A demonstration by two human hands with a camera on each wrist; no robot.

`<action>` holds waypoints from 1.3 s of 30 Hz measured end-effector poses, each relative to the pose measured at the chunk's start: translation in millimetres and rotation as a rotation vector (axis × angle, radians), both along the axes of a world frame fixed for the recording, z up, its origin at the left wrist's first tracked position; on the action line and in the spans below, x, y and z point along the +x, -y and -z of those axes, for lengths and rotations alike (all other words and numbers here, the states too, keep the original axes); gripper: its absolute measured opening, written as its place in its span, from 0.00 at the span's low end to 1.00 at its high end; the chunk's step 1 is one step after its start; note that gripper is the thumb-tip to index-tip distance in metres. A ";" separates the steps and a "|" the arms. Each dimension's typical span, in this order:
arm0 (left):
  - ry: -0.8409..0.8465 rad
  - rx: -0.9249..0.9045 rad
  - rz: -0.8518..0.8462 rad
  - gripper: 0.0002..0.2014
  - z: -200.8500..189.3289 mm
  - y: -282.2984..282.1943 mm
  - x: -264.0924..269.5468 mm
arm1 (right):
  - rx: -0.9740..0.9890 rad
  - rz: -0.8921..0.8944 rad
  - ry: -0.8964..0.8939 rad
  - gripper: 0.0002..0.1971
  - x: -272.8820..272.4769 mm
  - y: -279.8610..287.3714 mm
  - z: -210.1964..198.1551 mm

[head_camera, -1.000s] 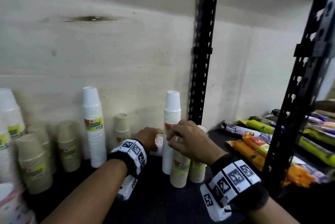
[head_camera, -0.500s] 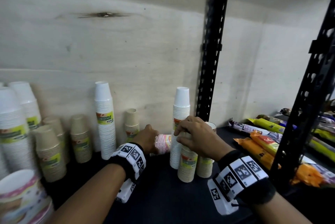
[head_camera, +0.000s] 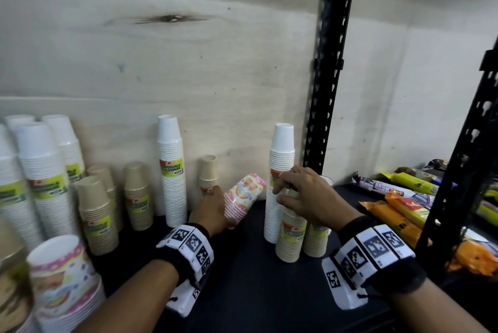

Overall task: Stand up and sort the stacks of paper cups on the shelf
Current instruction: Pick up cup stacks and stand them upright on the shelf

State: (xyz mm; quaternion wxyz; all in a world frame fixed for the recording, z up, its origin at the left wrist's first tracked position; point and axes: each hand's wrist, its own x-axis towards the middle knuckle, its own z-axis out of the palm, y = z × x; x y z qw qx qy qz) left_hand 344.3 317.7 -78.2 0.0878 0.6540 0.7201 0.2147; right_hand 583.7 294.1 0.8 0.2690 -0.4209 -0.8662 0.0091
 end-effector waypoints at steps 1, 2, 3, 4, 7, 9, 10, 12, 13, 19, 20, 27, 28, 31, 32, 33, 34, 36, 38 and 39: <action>0.027 -0.021 -0.032 0.39 -1.5 0.7 -3.8 | -0.003 -0.001 0.002 0.07 -0.2 0.2 -0.6; 0.048 -0.045 -0.054 0.41 -2.7 0.6 -7.5 | -0.008 0.000 0.004 0.07 -0.4 0.2 -1.0; 0.064 -0.064 -0.068 0.44 -4.1 1.1 -10.9 | -0.012 0.000 0.009 0.07 -0.7 0.0 -1.0; 0.076 -0.078 -0.079 0.46 -5.2 2.4 -15.1 | -0.014 0.000 0.013 0.07 -1.9 0.0 -1.0; 0.088 -0.126 -0.084 0.56 -3.8 5.0 -20.9 | -0.012 0.002 0.014 0.07 -3.5 -0.9 -0.3; 0.069 -0.147 -0.089 0.61 -1.6 5.9 -21.5 | -0.014 0.002 0.013 0.07 -4.7 -1.0 0.2; 0.068 -0.155 -0.094 0.63 -1.0 6.6 -21.7 | -0.016 0.002 0.015 0.07 -5.3 -1.1 0.4; 0.104 -0.169 -0.113 0.63 -1.4 7.8 -21.9 | -0.019 0.004 0.024 0.07 -6.0 -0.9 0.6; 0.134 -0.179 -0.115 0.63 -2.3 8.6 -21.9 | -0.021 0.003 0.027 0.07 -6.0 -0.9 0.7; 0.264 -0.146 -0.055 0.65 -1.0 -12.4 -34.9 | -0.030 -0.008 0.031 0.07 -5.0 0.8 -0.8; 0.267 -0.136 -0.043 0.64 -16.9 -1.8 -29.6 | -0.036 -0.014 0.032 0.07 -4.9 1.5 -1.4; 0.209 -0.070 0.022 0.51 -62.7 9.0 -23.1 | -0.021 -0.019 -0.021 0.10 4.4 4.5 -5.8; 0.186 -0.063 0.027 0.47 -62.6 8.3 -22.8 | -0.015 -0.003 -0.006 0.11 6.6 5.2 -5.8; 0.120 -0.043 0.050 0.28 -65.1 10.9 -20.4 | -0.036 0.021 0.069 0.13 10.6 9.2 -6.5; 0.111 -0.039 0.050 0.26 -65.4 11.8 -20.2 | -0.050 0.019 0.080 0.13 11.0 11.0 -7.9; 0.109 -0.041 0.045 0.25 -65.5 12.2 -21.1 | -0.062 0.015 0.086 0.13 10.9 12.4 -9.8; 0.101 -0.044 0.040 0.25 -66.2 13.5 -22.2 | -0.068 0.011 0.092 0.13 10.0 14.1 -12.2; 0.089 -0.048 0.028 0.25 -68.8 17.3 -26.6 | -0.074 0.005 0.096 0.13 5.0 16.5 -16.7; 0.091 -0.065 0.015 0.25 -72.8 23.0 -33.1 | -0.077 -0.017 0.074 0.13 -3.9 16.7 -19.1; 0.093 -0.071 0.011 0.25 -74.6 26.0 -37.6 | -0.075 -0.039 0.061 0.13 -9.9 16.0 -19.1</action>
